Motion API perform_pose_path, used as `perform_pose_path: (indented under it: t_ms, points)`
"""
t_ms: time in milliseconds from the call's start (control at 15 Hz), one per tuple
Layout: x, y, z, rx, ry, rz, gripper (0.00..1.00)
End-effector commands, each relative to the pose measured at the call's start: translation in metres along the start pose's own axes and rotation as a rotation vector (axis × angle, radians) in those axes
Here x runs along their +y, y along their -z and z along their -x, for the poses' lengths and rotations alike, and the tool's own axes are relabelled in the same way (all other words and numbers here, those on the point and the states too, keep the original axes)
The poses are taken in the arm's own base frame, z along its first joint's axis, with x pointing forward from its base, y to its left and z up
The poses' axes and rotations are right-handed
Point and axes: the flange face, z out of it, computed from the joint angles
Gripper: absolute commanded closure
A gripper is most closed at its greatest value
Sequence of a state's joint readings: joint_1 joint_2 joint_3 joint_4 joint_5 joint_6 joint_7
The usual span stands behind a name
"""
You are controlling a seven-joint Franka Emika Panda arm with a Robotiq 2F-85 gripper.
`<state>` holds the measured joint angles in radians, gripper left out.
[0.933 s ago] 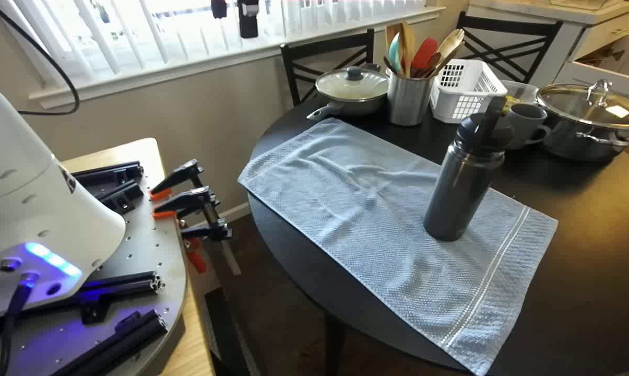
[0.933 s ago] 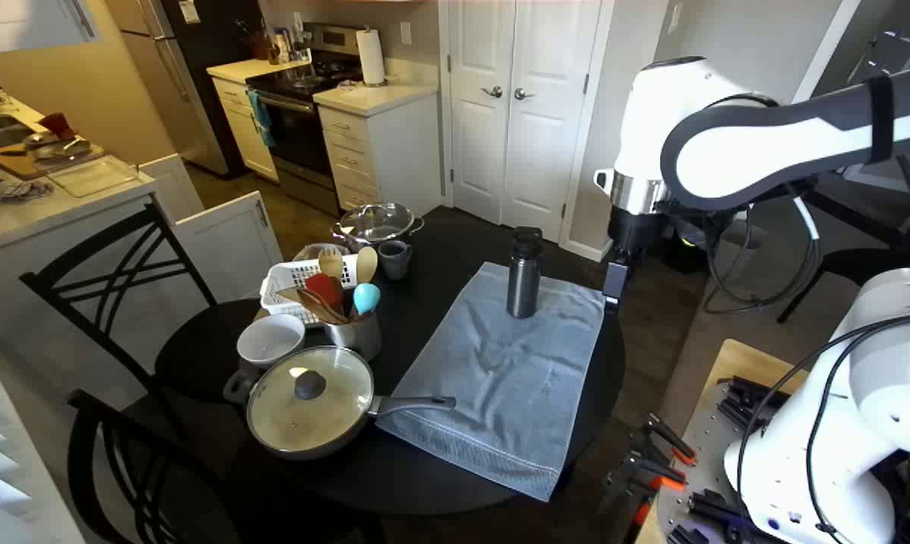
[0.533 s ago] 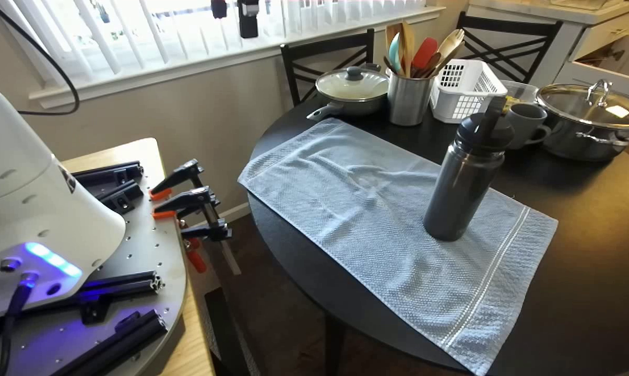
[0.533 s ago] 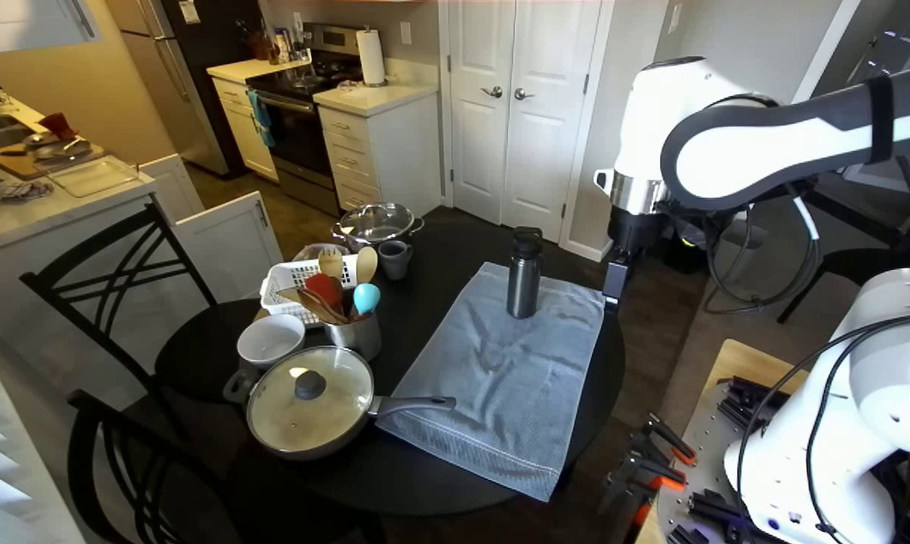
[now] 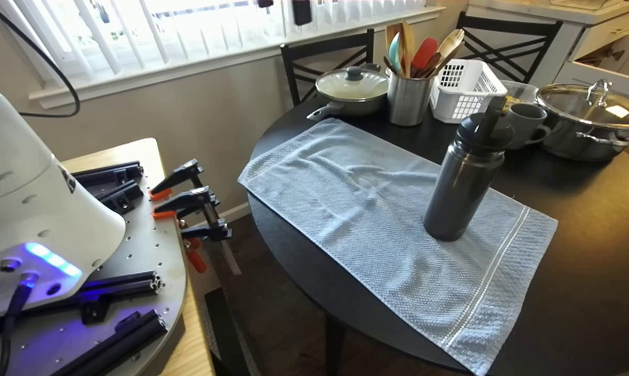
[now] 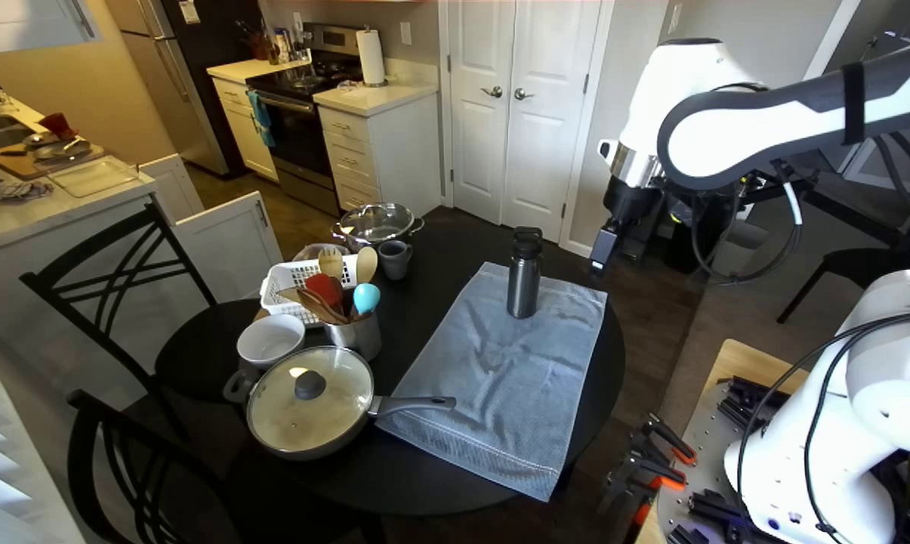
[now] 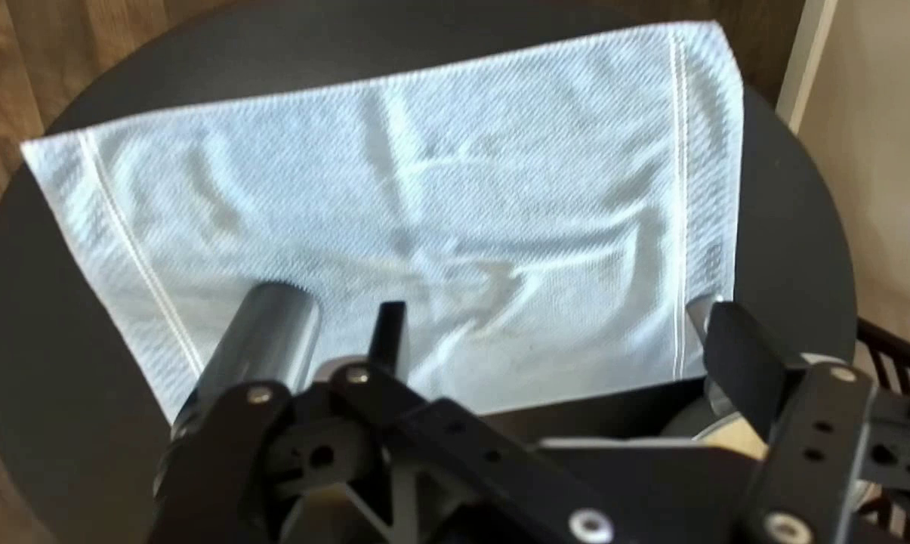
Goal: Remove the lid from the bottle.
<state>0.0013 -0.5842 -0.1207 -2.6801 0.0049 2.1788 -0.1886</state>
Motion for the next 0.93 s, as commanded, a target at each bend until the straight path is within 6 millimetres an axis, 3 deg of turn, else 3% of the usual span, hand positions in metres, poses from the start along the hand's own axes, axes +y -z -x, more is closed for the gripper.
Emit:
perform_pose_path:
  t_ms: [0, 267, 533, 600, 867]
  points:
    - [0.027, -0.003, -0.048, 0.154, 0.13, -0.002, 0.0]
    - [0.014, -0.019, -0.091, 0.263, 0.314, -0.046, 0.0]
    - [0.004, -0.031, -0.127, 0.22, 0.416, -0.083, 0.0]
    - [0.001, -0.027, -0.107, 0.233, 0.381, -0.068, 0.0]
    - [0.002, -0.034, -0.126, 0.218, 0.393, -0.06, 0.0]
